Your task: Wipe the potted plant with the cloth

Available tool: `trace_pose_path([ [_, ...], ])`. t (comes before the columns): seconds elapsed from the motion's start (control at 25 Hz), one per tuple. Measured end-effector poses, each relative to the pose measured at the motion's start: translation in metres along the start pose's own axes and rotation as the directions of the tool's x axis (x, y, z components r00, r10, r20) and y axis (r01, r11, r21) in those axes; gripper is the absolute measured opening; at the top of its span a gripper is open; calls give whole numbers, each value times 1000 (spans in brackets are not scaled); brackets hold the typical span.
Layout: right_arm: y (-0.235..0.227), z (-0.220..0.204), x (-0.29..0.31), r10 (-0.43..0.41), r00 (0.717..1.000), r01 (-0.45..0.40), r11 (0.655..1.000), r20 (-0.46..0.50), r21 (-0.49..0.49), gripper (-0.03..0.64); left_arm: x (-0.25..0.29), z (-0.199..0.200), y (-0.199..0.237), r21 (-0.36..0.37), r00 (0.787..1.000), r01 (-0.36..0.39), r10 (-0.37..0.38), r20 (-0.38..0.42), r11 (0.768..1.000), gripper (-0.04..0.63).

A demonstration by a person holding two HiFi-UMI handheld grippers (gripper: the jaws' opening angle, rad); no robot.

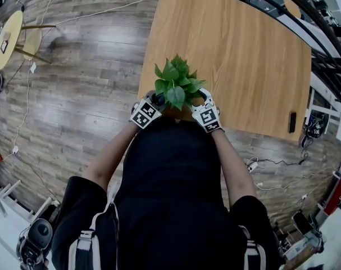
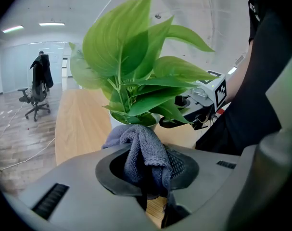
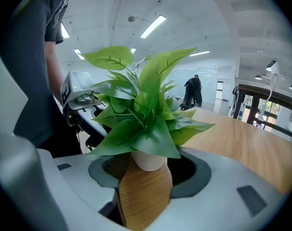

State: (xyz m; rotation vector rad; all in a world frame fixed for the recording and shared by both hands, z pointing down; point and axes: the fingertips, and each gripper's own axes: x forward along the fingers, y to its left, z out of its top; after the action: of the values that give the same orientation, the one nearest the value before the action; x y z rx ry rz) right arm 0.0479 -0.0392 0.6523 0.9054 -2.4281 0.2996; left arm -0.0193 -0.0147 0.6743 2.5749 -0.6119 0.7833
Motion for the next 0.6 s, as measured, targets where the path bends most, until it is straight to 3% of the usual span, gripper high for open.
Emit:
trace_pose_path([
  [0.24,10,-3,-4,-1,1000,1,1000,4,14,235,-1,-2,3,-23,1000,-17,18,4,1000,115],
  [0.52,39,-9,-8,104,994,-105,994,-17,-41,235,-2,-8,20,-90,999,-42,44,19,995,115],
  [0.6,38,-14,-6,92,995,-93,995,-30,-29,235,-5,-9,25,-95,998,-59,61,19,994,115],
])
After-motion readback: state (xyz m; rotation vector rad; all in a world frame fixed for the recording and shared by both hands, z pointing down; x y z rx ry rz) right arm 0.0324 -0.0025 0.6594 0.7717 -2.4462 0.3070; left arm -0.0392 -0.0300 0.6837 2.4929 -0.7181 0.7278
